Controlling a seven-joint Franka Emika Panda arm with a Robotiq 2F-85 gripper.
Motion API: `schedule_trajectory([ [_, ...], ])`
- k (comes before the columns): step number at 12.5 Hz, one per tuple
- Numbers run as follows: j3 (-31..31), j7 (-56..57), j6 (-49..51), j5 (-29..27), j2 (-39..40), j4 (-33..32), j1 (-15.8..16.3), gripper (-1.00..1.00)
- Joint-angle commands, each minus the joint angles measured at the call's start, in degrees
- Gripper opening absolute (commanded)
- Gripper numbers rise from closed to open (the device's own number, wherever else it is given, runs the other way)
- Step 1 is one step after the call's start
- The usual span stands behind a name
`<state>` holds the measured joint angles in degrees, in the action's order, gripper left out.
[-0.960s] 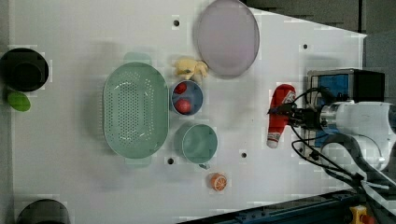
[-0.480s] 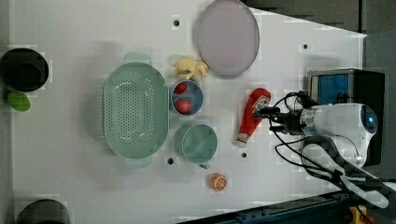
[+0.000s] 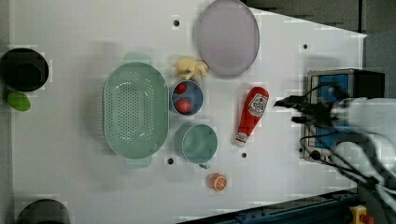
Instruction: Pick ketchup from plate and place it on table.
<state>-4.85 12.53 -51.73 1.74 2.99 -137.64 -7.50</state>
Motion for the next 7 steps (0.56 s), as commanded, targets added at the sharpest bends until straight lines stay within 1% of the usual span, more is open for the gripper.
schedule_trajectory([
  [1, 0.1, -7.4, 10.0, -0.4, -6.2, 8.8, 0.1, 1.00],
  [4, 0.0, -12.5, 23.2, -0.4, -8.0, 17.9, 0.1, 1.00],
  [7, 0.0, -12.8, 33.3, -0.4, -8.1, 26.5, 0.1, 1.00],
])
